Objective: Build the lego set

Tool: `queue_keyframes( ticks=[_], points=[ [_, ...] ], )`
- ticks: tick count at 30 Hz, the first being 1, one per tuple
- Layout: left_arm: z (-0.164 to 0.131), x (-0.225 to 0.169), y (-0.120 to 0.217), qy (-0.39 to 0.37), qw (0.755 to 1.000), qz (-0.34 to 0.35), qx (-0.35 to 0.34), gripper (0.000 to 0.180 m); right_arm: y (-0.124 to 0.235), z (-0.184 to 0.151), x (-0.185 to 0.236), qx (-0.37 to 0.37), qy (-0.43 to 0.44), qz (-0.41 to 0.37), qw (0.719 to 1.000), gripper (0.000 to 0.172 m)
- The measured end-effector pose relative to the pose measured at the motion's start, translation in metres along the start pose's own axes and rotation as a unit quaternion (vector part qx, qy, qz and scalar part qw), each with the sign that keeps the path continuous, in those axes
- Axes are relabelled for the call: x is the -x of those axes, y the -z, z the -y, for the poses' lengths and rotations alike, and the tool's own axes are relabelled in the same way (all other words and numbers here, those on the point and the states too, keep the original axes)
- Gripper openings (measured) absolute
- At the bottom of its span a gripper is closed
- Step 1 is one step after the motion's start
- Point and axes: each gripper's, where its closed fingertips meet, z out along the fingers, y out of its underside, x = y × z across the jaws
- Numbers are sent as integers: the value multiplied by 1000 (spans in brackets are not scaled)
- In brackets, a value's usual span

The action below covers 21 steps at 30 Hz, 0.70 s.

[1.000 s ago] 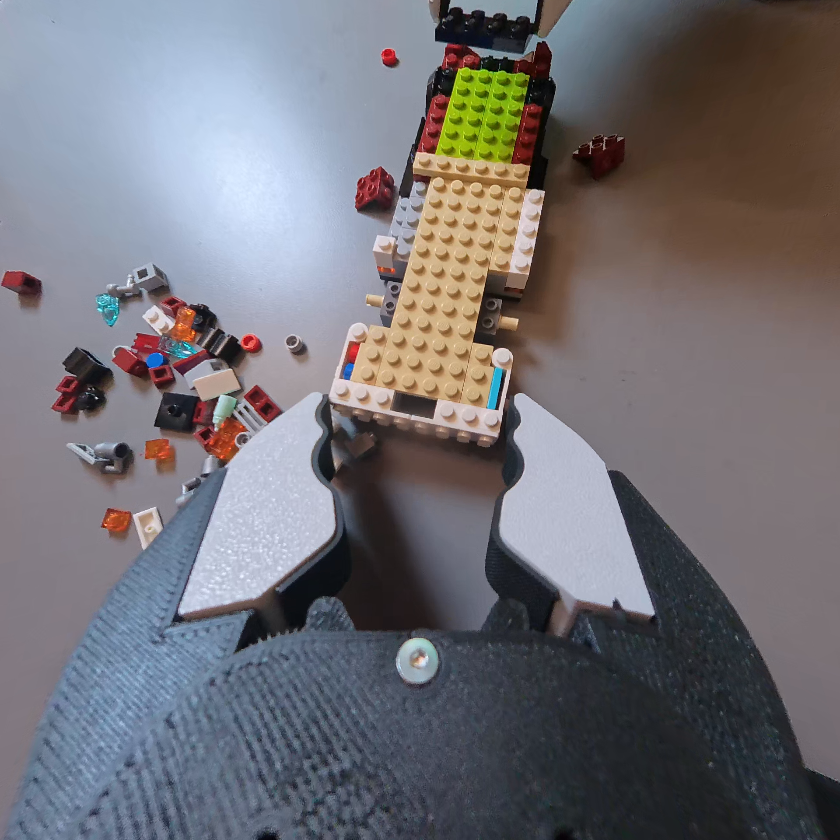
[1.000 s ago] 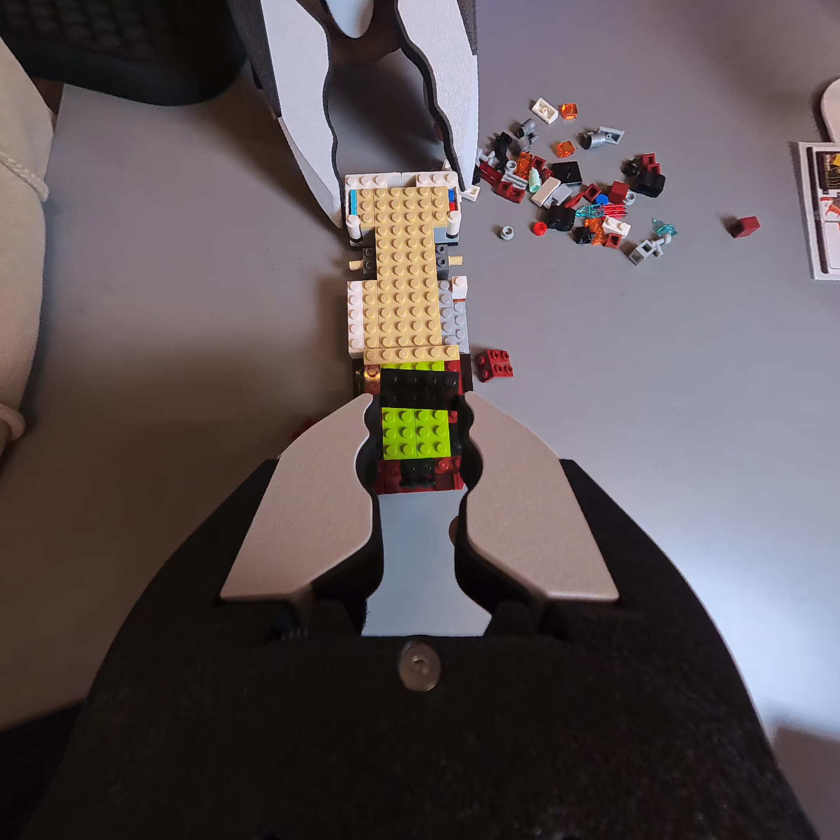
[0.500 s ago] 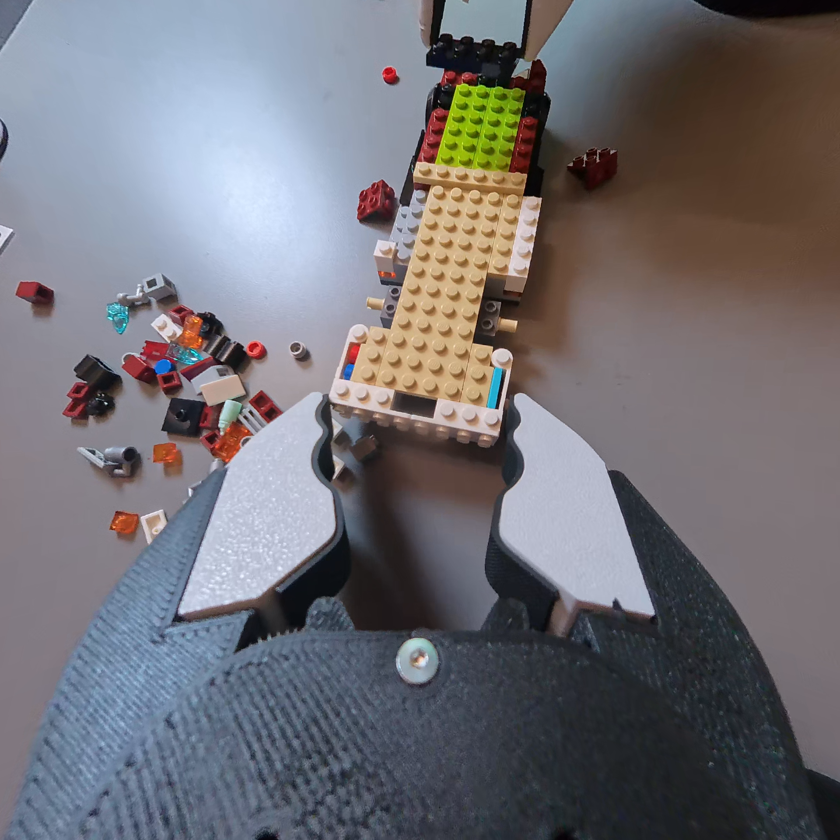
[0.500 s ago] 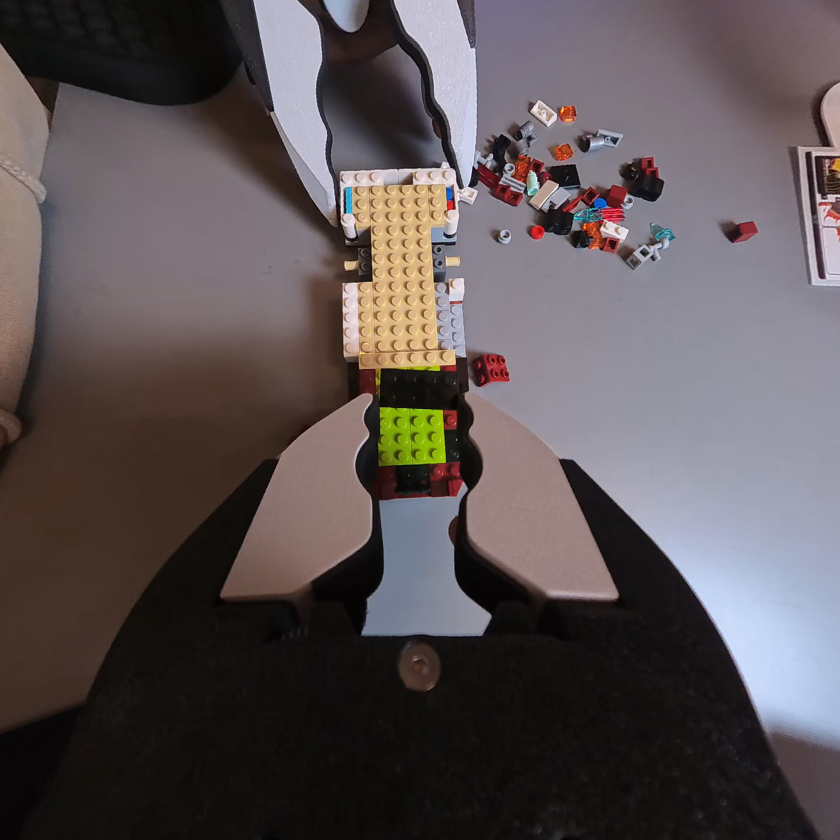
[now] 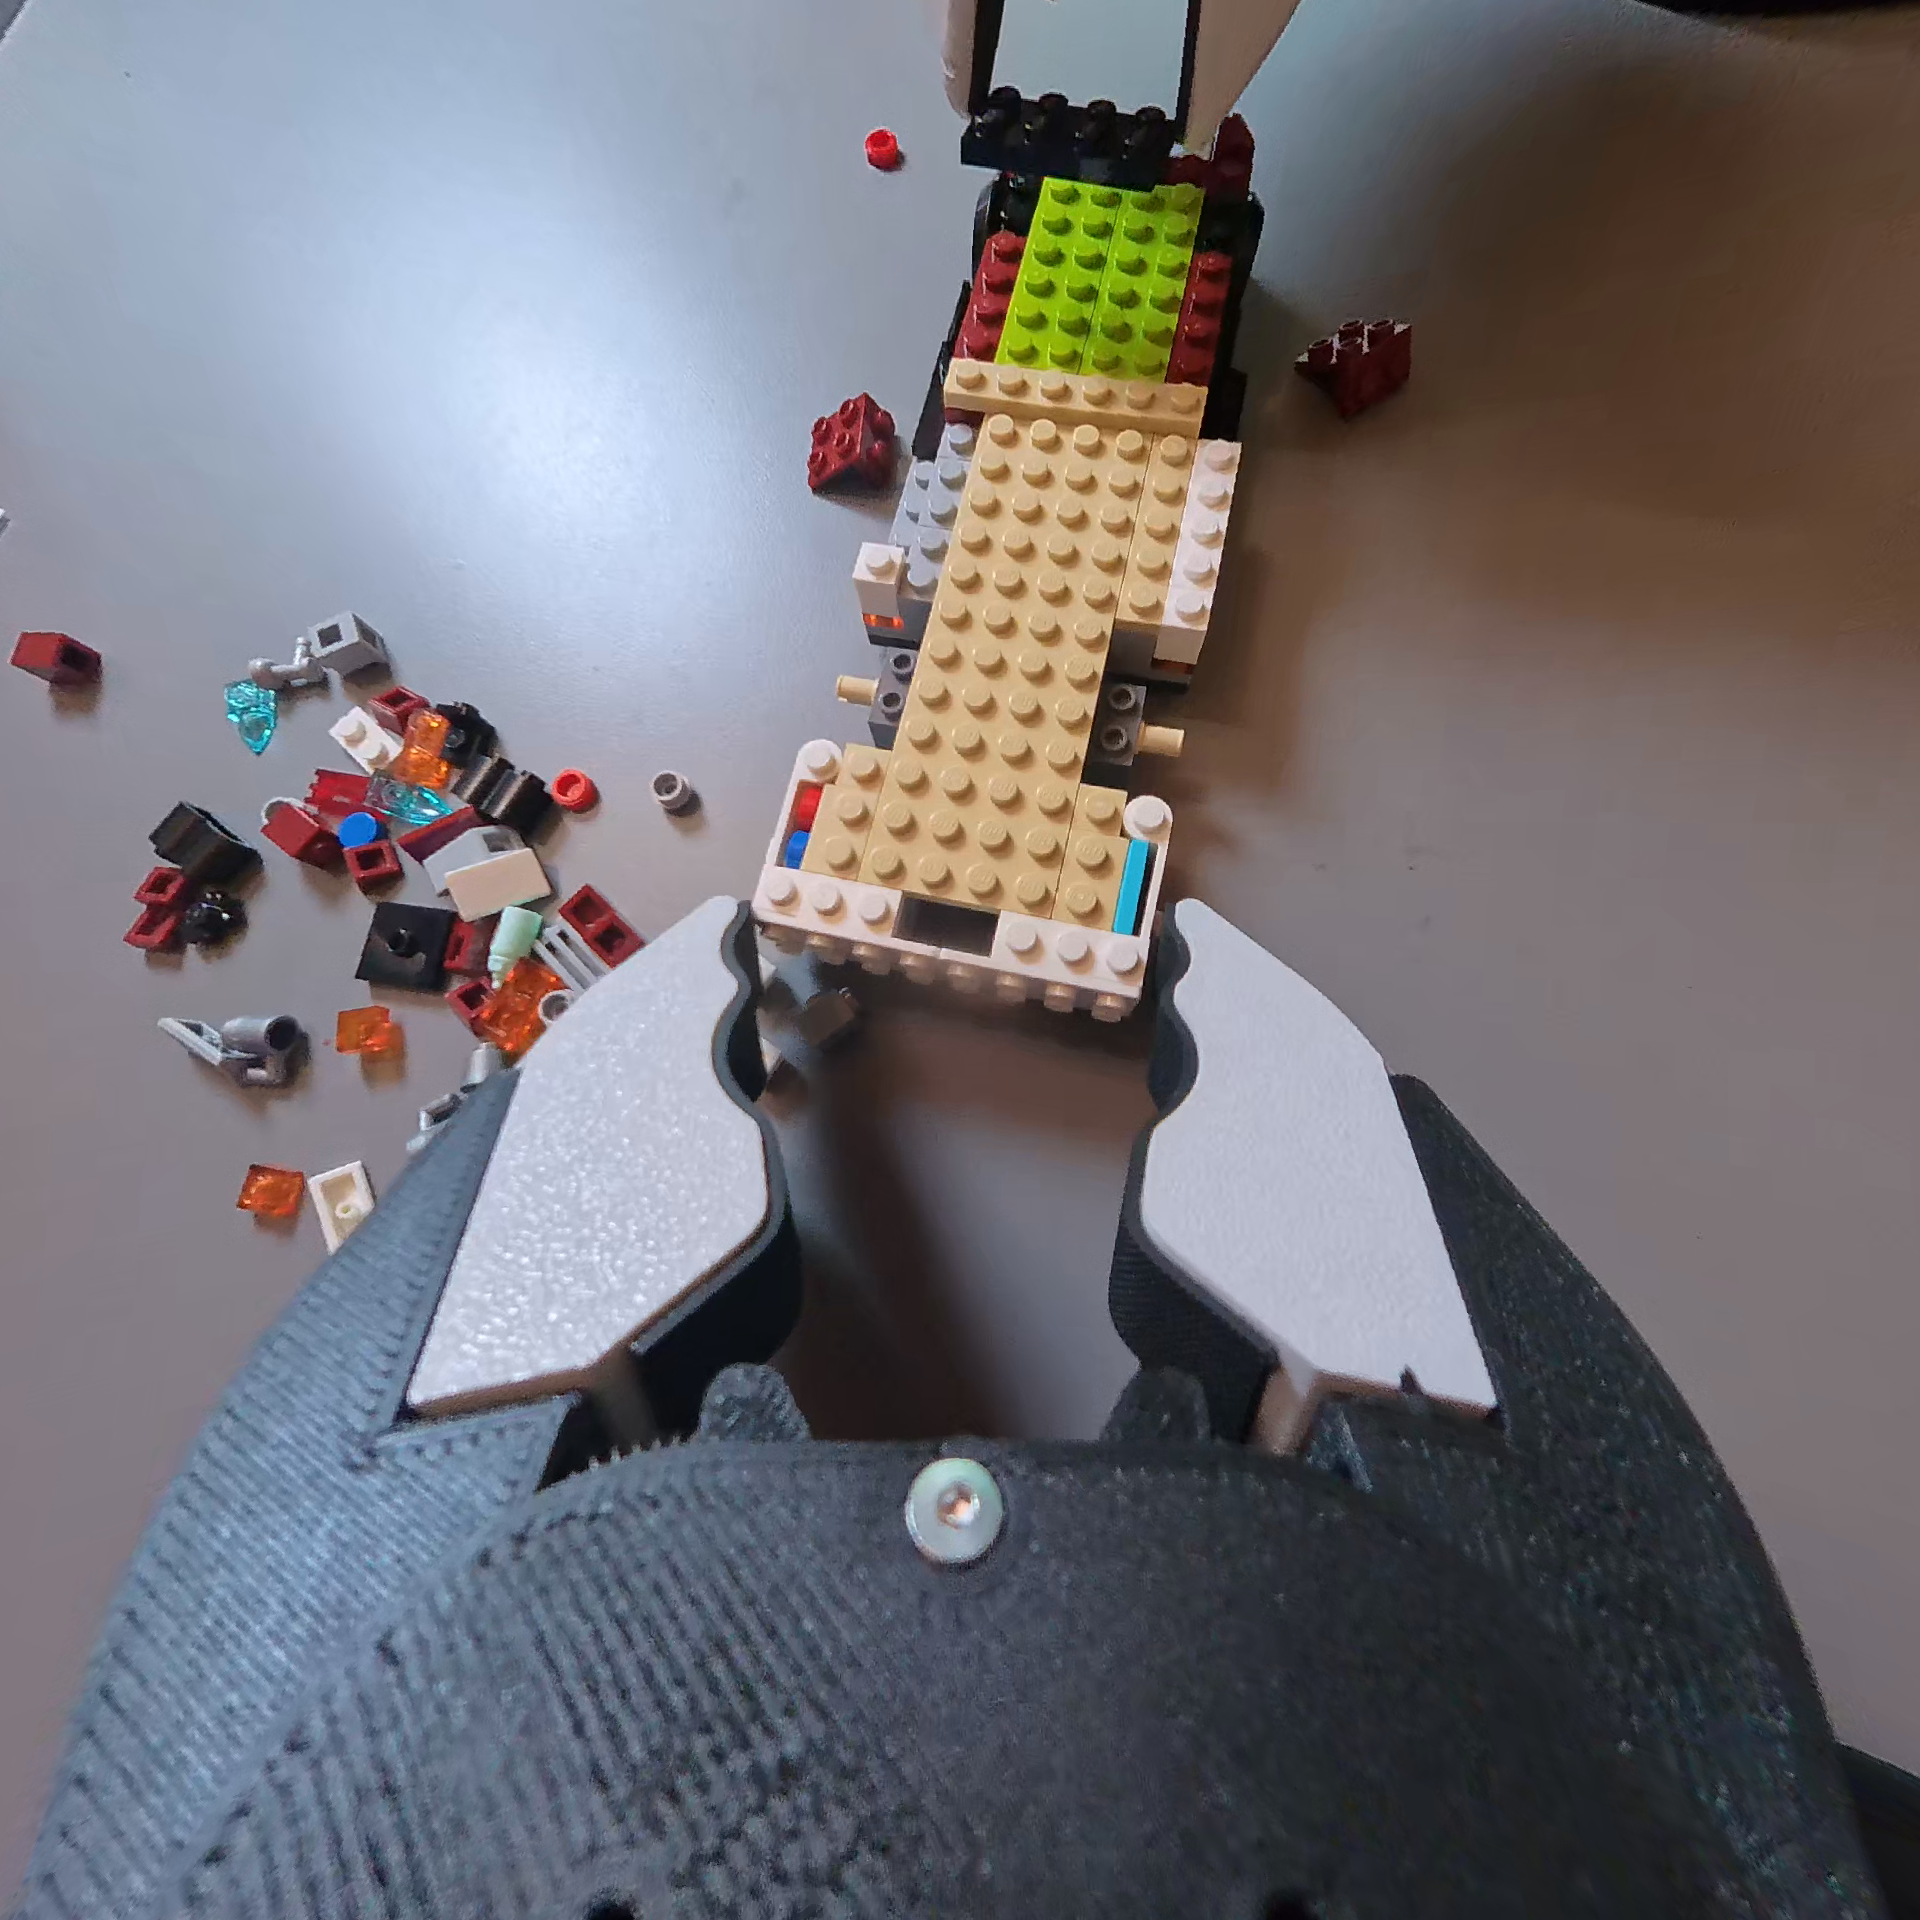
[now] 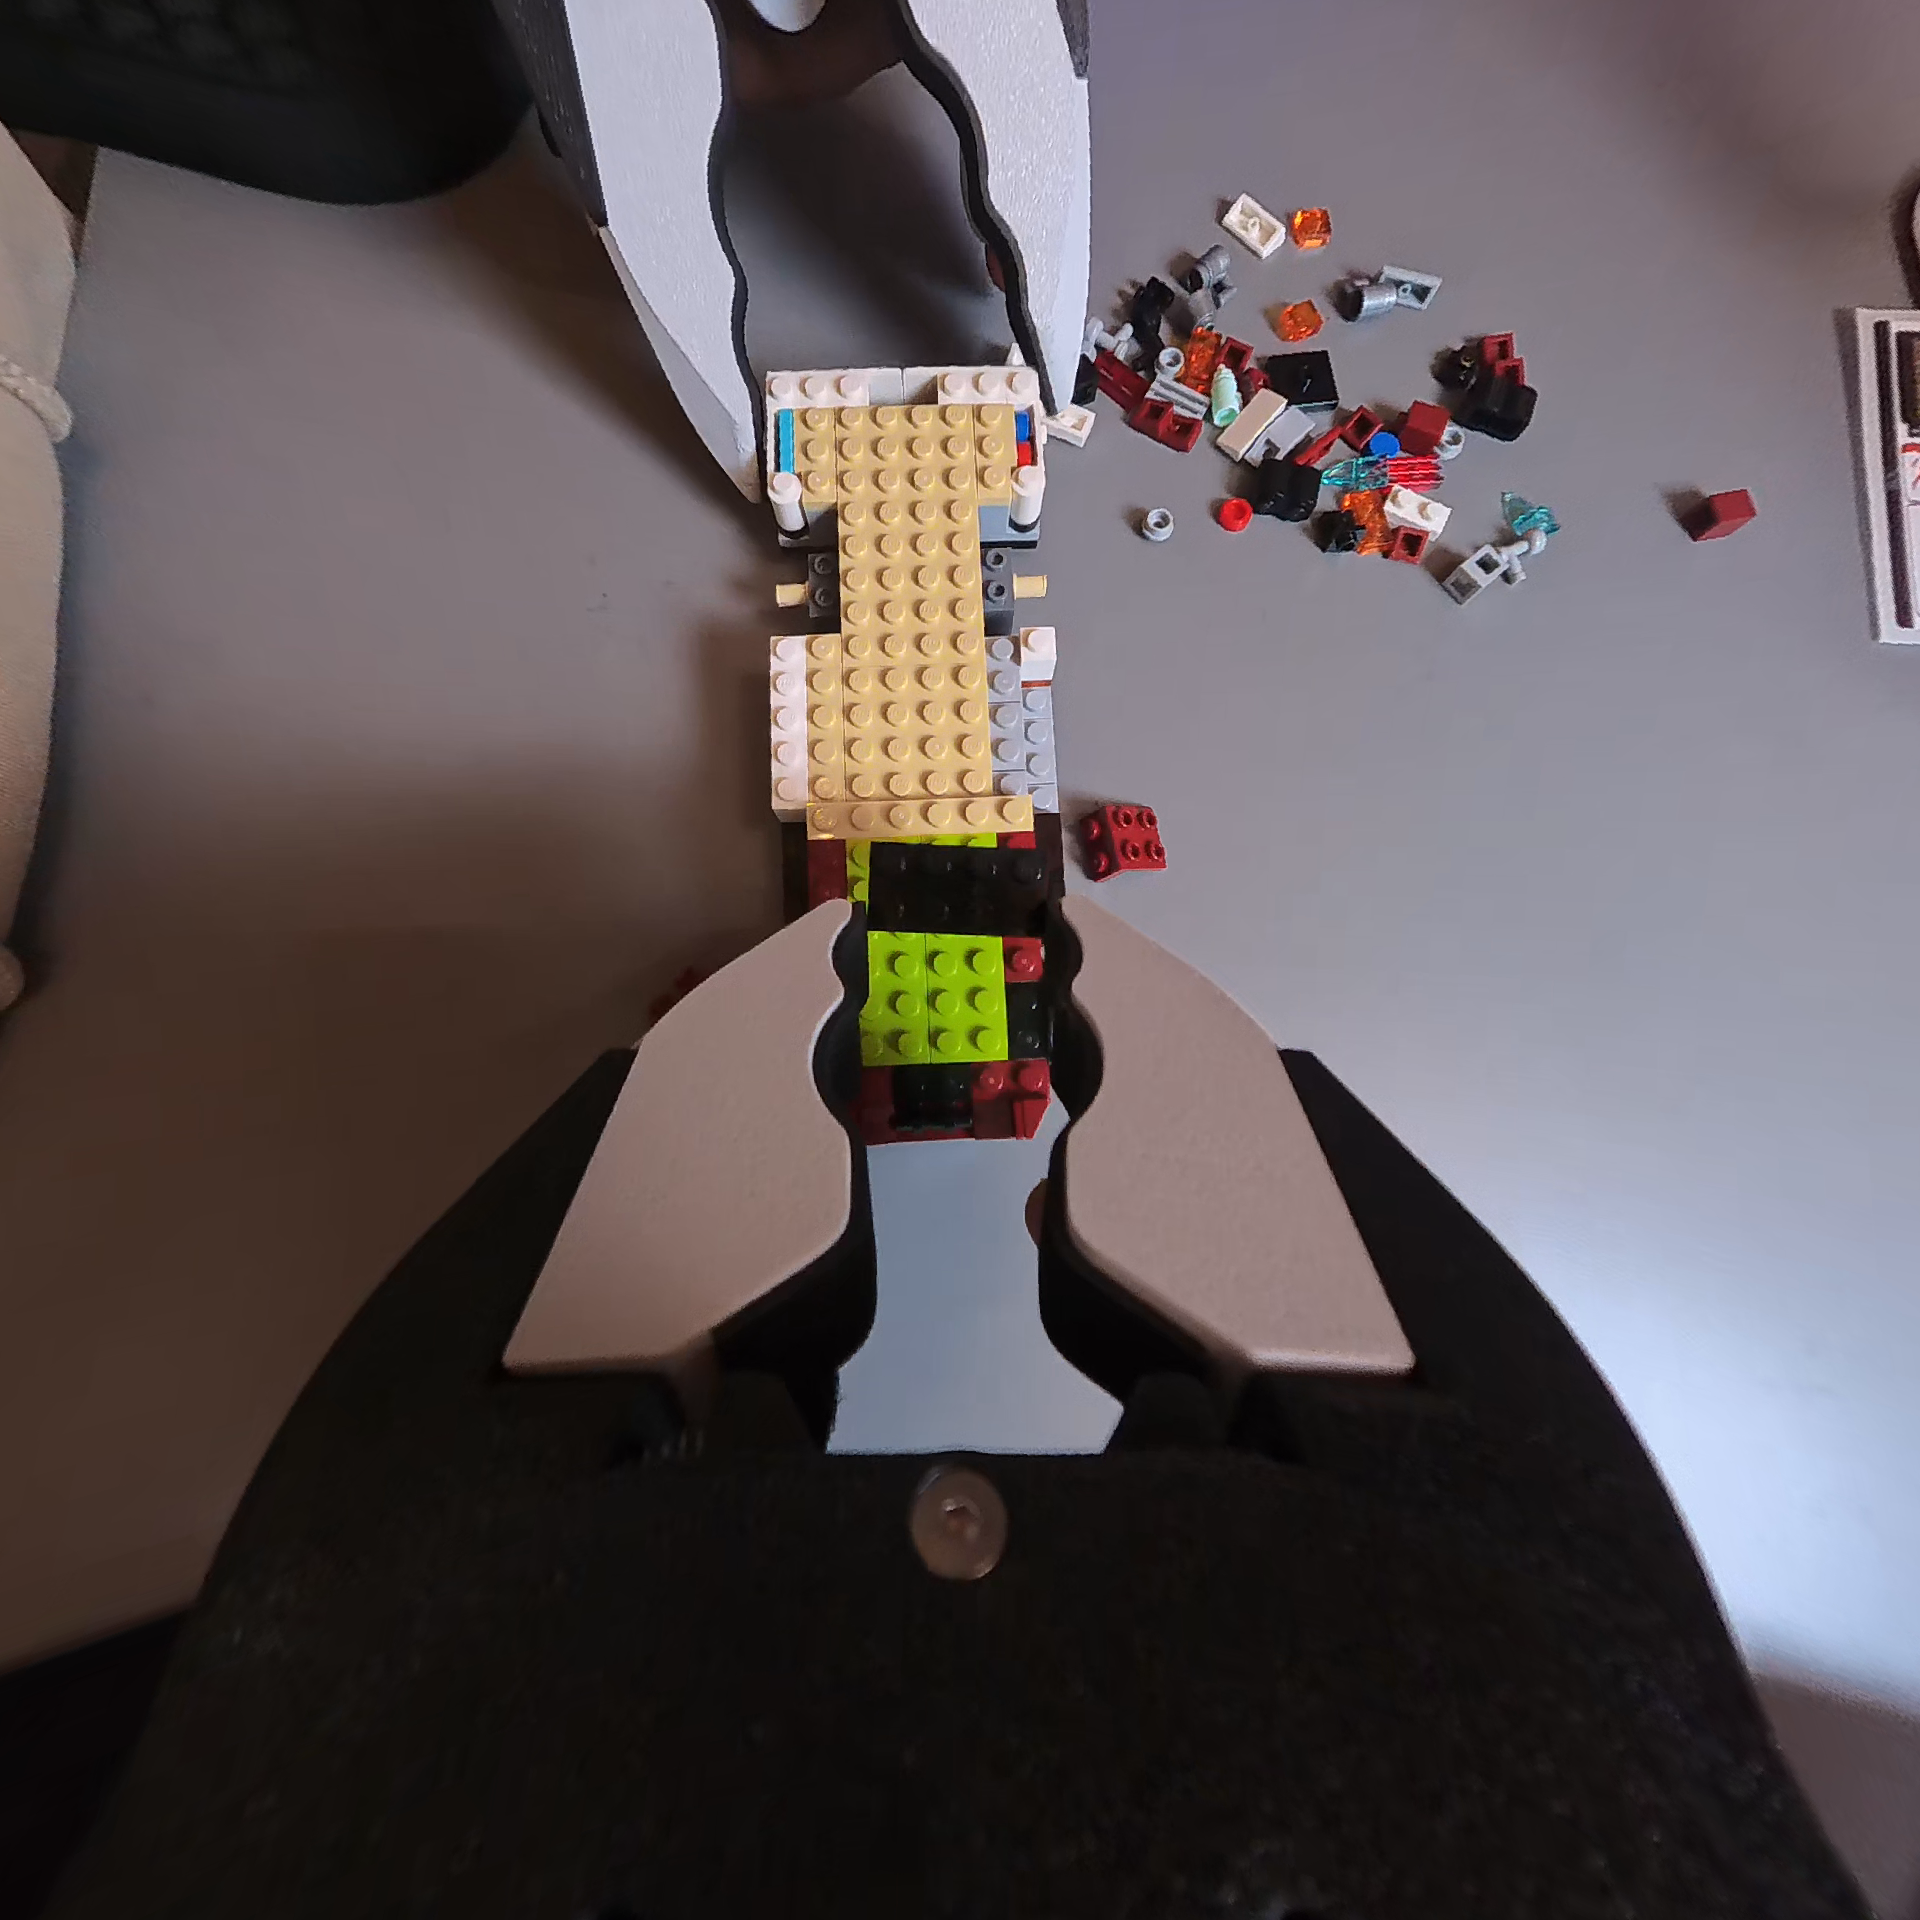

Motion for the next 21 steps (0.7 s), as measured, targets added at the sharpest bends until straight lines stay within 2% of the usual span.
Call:
queue_keyframes(
  ticks=[15, 21],
  points=[
    [-3, 0, -3, -1, 1000, -3, 10, 73, -1, -3, 1, 14, 0, -11, 1000, 32],
    [-3, 0, -3, -2, 1000, -5, 10, 73, -11, -3, 2, 37, 2, -2, 999, 32]
  ],
)
